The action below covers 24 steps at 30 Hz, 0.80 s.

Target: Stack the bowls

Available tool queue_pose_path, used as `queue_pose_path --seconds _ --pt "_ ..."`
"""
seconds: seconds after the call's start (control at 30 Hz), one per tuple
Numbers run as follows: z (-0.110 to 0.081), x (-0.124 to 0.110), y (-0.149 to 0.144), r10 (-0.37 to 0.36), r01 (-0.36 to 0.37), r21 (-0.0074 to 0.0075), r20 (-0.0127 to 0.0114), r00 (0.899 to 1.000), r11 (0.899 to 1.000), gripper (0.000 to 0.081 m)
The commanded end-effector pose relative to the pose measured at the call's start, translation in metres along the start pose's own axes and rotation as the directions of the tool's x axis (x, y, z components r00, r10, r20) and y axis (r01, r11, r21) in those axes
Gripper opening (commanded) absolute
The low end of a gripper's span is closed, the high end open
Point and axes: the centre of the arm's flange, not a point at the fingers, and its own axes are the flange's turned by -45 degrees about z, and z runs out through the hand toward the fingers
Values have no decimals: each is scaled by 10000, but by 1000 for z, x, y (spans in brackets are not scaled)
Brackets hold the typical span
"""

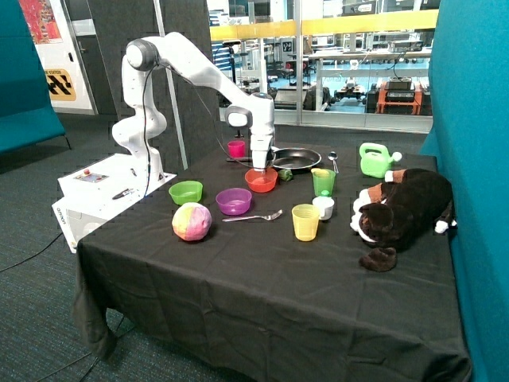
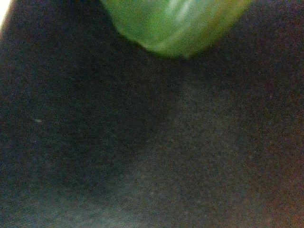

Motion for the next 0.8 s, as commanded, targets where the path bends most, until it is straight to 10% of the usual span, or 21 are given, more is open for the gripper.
queue_pose_path --seconds 0.0,0.77 --pt "-32 8 -8 -301 300 62 17 9995 9995 0" --pt "-80 -6 23 99 -99 61 19 9999 9999 0"
